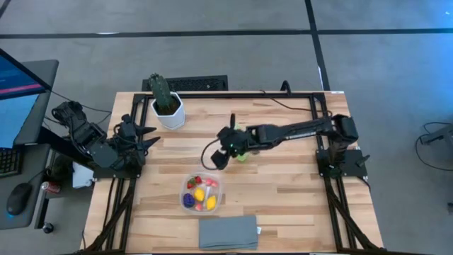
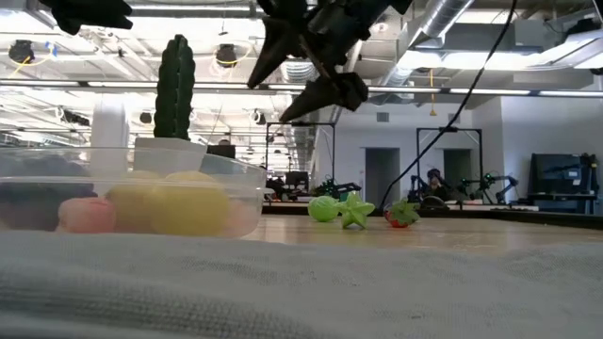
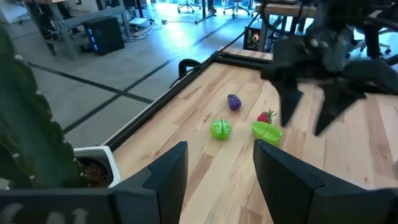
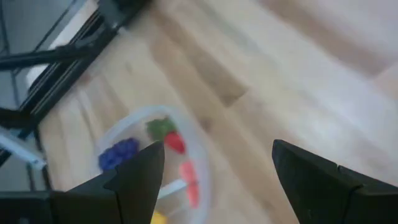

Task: Pick and placing Produce into tupperware
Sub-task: Put the cabbage into the transparent bin

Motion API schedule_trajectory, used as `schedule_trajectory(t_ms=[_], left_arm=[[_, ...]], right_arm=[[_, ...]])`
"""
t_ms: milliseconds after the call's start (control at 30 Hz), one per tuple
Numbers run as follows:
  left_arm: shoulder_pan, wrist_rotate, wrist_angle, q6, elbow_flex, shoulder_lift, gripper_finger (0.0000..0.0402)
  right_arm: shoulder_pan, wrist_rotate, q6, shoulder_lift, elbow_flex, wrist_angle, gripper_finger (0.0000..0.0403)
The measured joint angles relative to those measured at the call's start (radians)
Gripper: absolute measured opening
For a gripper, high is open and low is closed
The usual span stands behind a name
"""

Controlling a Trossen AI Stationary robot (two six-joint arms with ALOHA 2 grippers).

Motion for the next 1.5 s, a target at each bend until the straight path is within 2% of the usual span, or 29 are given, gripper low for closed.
schedule_trajectory(t_ms=[300,533,600,833,967,1200,1367,1500], left_arm=[[0.0,0.008,-0.006,-0.008,0.0,0.0,0.0174],[0.0,0.009,-0.014,-0.004,0.0,0.0,0.0174],[0.0,0.009,-0.014,-0.003,0.0,0.0,0.0174],[0.0,0.009,-0.013,-0.029,0.0,0.0,0.0174],[0.0,0.009,-0.011,-0.087,0.0,0.0,0.0174],[0.0,-0.033,-0.003,-0.208,0.0,0.0,0.0174],[0.0,-0.072,-0.003,-0.291,0.0,0.019,0.0174],[0.0,-0.08,-0.006,-0.281,0.0,0.046,0.0174]], right_arm=[[-0.101,0.153,-0.019,-0.085,0.001,-0.135,0.0316],[-0.176,0.158,-0.003,-0.047,0.0,-0.212,0.0311],[-0.188,0.156,-0.041,-0.033,0.0,-0.216,0.0311],[-0.229,0.154,-0.374,-0.032,0.0,-0.24,0.0311],[-0.257,0.15,-0.654,-0.042,0.0,-0.266,0.0311],[-0.309,0.064,-1.126,-0.042,0.0,-0.377,0.0311],[-0.34,0.032,-1.307,-0.041,0.0,-0.362,0.0311],[-0.345,0.013,-1.428,-0.038,0.0,-0.338,0.0311]])
